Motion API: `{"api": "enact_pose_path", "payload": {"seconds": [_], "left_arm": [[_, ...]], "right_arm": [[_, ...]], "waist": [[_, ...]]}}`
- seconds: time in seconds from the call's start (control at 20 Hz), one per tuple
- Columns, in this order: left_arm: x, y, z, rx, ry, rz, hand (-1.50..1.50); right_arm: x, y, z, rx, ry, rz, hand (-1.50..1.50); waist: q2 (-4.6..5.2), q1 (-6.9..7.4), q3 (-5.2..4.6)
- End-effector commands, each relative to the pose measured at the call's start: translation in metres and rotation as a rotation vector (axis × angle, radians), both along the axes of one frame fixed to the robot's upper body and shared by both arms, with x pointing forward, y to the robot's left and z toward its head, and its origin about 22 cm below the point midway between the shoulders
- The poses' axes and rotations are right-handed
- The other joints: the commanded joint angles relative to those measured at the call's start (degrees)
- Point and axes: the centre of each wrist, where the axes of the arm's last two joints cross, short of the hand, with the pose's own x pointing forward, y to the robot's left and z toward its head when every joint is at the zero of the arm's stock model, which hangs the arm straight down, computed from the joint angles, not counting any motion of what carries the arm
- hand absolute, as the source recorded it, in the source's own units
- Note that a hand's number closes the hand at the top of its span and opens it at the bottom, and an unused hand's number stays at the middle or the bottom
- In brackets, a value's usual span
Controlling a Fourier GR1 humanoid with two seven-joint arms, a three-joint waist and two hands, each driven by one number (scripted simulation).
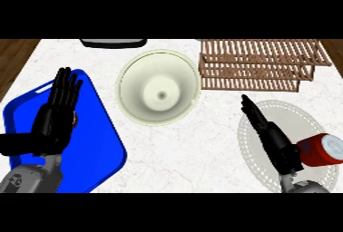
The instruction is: Pick the squash from the placemat and place it in the tiered shelf
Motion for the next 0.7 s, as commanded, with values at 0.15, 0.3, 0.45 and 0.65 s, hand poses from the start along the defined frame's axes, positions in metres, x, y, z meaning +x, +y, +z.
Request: {"api": "enact_pose_path", "payload": {"seconds": [0.15, 0.3, 0.45, 0.65], "left_arm": [[-0.014, 0.020, 0.003, 0.116, 0.088, 0.099, 0.00], [-0.013, 0.032, -0.010, 0.117, 0.158, 0.163, 0.00], [-0.011, 0.038, -0.007, 0.141, 0.179, 0.147, 0.00], [-0.007, 0.025, -0.004, 0.126, 0.197, 0.137, 0.00]], "right_arm": [[0.024, -0.047, 0.028, 0.083, -0.139, -0.256, 1.50], [0.024, -0.117, 0.027, -0.125, -0.154, -0.720, 1.50], [0.025, -0.097, 0.023, 0.312, -0.203, -0.692, -1.50], [-0.004, -0.136, 0.049, 0.273, -0.275, -0.500, -1.50]], "waist": [[0.08, -0.60, -0.50], [0.44, -3.23, -0.80], [0.23, -1.65, -0.45], [0.16, -1.60, -0.57]]}}
